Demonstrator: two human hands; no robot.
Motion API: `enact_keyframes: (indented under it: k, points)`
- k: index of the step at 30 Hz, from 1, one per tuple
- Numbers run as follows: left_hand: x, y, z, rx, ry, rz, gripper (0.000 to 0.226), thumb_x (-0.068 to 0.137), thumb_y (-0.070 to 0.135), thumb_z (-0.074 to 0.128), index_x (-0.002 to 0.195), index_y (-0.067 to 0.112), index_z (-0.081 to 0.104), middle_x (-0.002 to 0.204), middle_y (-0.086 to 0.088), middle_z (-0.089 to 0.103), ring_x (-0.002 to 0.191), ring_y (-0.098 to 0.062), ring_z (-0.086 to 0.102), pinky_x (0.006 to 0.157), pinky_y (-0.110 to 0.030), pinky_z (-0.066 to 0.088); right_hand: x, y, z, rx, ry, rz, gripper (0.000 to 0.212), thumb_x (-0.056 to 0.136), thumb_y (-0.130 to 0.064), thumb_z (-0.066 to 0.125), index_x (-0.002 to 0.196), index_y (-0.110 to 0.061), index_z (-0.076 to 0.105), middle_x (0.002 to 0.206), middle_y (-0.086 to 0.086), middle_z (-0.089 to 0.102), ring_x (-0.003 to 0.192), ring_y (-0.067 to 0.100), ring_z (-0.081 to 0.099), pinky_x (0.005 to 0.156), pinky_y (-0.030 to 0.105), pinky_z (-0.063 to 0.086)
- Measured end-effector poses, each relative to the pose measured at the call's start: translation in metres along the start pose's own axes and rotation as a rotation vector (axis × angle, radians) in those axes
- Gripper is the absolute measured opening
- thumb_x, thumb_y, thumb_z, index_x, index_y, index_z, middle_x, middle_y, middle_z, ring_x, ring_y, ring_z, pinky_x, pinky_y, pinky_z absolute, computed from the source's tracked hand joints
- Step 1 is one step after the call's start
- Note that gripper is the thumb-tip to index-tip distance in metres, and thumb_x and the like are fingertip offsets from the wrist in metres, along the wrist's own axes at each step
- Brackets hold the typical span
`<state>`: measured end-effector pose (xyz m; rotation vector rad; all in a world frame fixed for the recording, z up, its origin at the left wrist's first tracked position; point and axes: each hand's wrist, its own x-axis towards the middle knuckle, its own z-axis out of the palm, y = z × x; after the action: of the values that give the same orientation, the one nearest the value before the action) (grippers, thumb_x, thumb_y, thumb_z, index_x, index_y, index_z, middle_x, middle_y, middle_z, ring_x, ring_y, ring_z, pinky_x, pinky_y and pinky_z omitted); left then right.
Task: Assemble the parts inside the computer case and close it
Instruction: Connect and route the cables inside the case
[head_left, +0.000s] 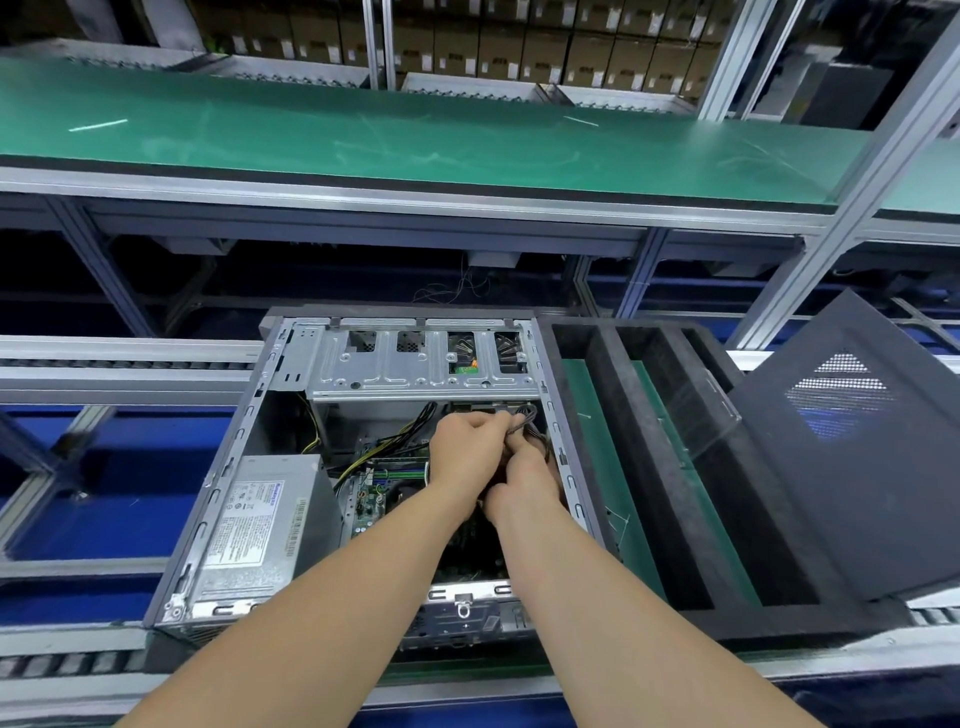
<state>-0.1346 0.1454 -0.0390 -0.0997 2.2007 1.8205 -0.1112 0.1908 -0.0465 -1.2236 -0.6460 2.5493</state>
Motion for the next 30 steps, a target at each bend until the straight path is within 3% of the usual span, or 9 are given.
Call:
enact_keyframes:
  k: [5,10,13,16,19,21,25,28,30]
  points:
    - [-0.004,0.002,-0.002,-0.106,-0.048,-0.094,0.021,0.074,0.035,0.071,0.055,0.028,0.074,0.054,0.007,0.064,0.053,-0.012,0.057,0.063,-0.026,0.045,0.005,0.000,-0.001,-0.071,0.081,-0.044,0.001,0.099,-0.013,0.072,0.098,-0.012,0.072,0.085,0.008,0.070,0.073,0.024,0.065,0.088,0.047,0.056]
    - [0.003,-0.003,-0.001,-0.142,-0.049,-0.087,0.031,0.086,0.023,0.075,0.058,0.036,0.078,0.063,0.008,0.071,0.071,-0.017,0.061,0.075,-0.030,0.051,0.009,0.000,0.001,-0.122,0.179,-0.087,0.023,0.094,-0.009,0.078,0.075,-0.015,0.065,0.071,0.003,0.068,0.063,0.020,0.065,0.065,0.034,0.056]
    - [0.001,-0.001,-0.001,-0.103,-0.027,-0.051,0.033,0.086,0.027,0.075,0.056,0.039,0.076,0.069,0.008,0.075,0.072,-0.015,0.063,0.075,-0.030,0.053,0.009,-0.002,0.002,-0.115,0.175,-0.050,0.019,0.094,-0.010,0.077,0.077,-0.012,0.067,0.075,0.006,0.068,0.067,0.022,0.064,0.070,0.039,0.058]
    - [-0.002,0.003,-0.003,-0.073,-0.001,-0.047,0.027,0.083,0.033,0.078,0.056,0.040,0.076,0.061,0.012,0.071,0.063,-0.012,0.061,0.062,-0.025,0.049,0.004,-0.007,0.005,-0.186,0.167,-0.004,0.016,0.095,-0.014,0.073,0.083,-0.007,0.068,0.079,0.011,0.069,0.068,0.026,0.064,0.059,0.035,0.053]
    - [-0.003,0.007,-0.008,0.022,0.034,0.016,0.026,0.083,0.037,0.074,0.057,0.031,0.076,0.056,0.011,0.067,0.064,-0.016,0.063,0.061,-0.026,0.046,0.001,-0.008,0.007,-0.139,0.112,0.041,0.011,0.096,-0.016,0.073,0.096,-0.005,0.071,0.096,0.015,0.072,0.083,0.032,0.069,0.079,0.048,0.060]
    - [-0.006,0.008,-0.012,0.215,0.069,0.129,0.039,0.085,0.045,0.061,0.051,0.027,0.066,0.051,0.007,0.062,0.064,-0.022,0.063,0.059,-0.031,0.047,-0.001,-0.007,0.006,-0.124,0.076,0.053,0.027,0.095,-0.027,0.076,0.113,-0.007,0.070,0.110,0.015,0.073,0.098,0.034,0.071,0.087,0.050,0.060]
    - [-0.010,0.013,-0.036,0.308,-0.013,0.154,0.047,0.078,0.060,0.045,0.060,0.028,0.074,0.049,0.003,0.061,0.061,-0.022,0.062,0.068,-0.034,0.048,-0.010,-0.003,0.004,-0.201,0.167,-0.009,0.047,0.085,-0.051,0.084,0.092,-0.015,0.054,0.089,0.008,0.067,0.069,0.024,0.065,0.045,0.030,0.053]
    - [-0.008,0.013,-0.063,0.185,-0.304,0.086,0.042,0.078,0.044,0.049,0.067,0.015,0.077,0.051,-0.001,0.049,0.053,-0.019,0.051,0.064,-0.032,0.047,-0.018,-0.002,0.004,-0.430,0.245,-0.072,0.055,0.082,-0.066,0.077,0.083,-0.020,0.047,0.086,0.004,0.057,0.074,0.026,0.058,0.067,0.040,0.055]
    - [-0.006,0.013,-0.078,0.110,-0.459,0.039,0.029,0.081,0.027,0.053,0.071,0.006,0.070,0.061,-0.001,0.045,0.051,-0.014,0.049,0.062,-0.027,0.046,-0.017,-0.002,0.003,-0.594,0.281,-0.098,0.064,0.089,-0.069,0.066,0.108,-0.008,0.058,0.107,0.008,0.063,0.097,0.033,0.062,0.089,0.049,0.055]
